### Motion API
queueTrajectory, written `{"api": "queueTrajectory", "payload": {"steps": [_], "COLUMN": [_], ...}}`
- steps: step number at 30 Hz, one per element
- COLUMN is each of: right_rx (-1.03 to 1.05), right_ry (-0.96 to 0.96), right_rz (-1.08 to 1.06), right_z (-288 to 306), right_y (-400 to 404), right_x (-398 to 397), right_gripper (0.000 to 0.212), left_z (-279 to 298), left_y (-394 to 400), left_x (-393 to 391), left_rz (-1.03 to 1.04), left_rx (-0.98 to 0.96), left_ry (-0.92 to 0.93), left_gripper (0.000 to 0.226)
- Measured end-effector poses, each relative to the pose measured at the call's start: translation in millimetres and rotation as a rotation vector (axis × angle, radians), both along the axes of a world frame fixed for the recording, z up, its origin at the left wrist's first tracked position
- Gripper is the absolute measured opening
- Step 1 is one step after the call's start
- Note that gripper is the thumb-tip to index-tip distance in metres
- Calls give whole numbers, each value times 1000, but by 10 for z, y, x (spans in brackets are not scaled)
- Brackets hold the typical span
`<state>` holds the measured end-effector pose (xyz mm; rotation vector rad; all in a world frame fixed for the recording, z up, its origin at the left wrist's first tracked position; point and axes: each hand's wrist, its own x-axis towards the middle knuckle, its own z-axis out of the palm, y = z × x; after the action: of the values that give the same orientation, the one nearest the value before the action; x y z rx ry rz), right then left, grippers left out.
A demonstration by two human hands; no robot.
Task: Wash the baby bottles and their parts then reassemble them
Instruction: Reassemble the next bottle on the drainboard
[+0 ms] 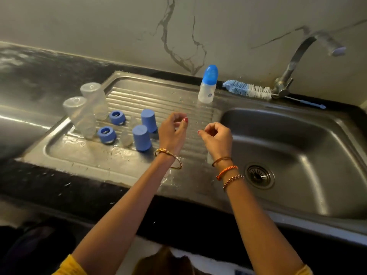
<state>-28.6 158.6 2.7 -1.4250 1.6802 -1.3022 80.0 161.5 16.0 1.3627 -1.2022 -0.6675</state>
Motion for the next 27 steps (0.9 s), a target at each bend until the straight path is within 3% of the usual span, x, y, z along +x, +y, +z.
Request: {"api": "queueTrajectory", "payload": {"steps": [5, 10, 14, 16, 21, 24, 27], "right_rx": [-25, -98, -91, -28, 80, 97, 111], "right_ry": [23, -16, -15, -41, 47, 157, 248], "right_rz": [96, 193, 264, 290, 311, 225, 118], "right_z": [104, 454, 598, 608, 601, 565, 462], "right_y": [304, 421, 376, 296, 81, -76, -194], "right_x": [243, 663, 1115, 1487, 2197, 2597, 2883], "right_gripper": [6, 17, 26, 30, 43, 50, 56], "left_z": [-19, 177, 178, 142, 74, 103, 105], "left_y": [200, 216, 145, 105, -51, -139, -172], "left_x": [406, 981, 1582, 1978, 2512, 2716, 2808], "left_rz": [152, 344, 523, 557, 398, 278, 175], "left_rx": [-81, -136, -44, 20, 247, 367, 457], "left_ry": [69, 340, 548, 561, 617, 592, 617], "left_gripper": [15, 9, 9, 9, 12, 37, 46]}}
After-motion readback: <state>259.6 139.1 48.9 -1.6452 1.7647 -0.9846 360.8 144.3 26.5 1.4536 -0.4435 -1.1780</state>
